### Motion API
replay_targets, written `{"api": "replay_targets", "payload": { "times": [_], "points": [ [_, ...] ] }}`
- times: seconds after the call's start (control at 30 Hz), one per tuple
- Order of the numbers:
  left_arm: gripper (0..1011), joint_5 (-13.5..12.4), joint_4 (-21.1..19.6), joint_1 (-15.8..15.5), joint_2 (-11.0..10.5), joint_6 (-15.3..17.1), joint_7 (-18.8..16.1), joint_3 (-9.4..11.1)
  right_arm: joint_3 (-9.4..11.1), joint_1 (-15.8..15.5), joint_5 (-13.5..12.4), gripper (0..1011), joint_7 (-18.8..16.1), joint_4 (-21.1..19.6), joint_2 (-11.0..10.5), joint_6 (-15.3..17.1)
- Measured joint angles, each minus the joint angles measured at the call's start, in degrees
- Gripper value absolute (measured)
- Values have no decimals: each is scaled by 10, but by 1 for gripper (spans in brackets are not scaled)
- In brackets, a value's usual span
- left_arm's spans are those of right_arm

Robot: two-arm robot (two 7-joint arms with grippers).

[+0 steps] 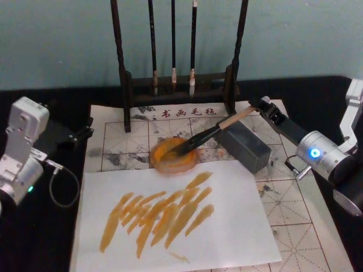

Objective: Pick up the brush from the inkstone, write on the paper, then place the brush back to its original position.

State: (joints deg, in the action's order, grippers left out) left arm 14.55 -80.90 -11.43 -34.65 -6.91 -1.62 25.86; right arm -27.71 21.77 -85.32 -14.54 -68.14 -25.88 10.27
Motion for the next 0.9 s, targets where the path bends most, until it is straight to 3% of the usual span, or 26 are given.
{"api": "replay_targets", "payload": {
  "times": [0.5,0.9],
  "points": [
    [1001,0,0,0,0,0,0,0,0,0,1,205,0,0,0,0],
    [1001,0,0,0,0,0,0,0,0,0,1,542,-1,0,0,0]
  ]
}}
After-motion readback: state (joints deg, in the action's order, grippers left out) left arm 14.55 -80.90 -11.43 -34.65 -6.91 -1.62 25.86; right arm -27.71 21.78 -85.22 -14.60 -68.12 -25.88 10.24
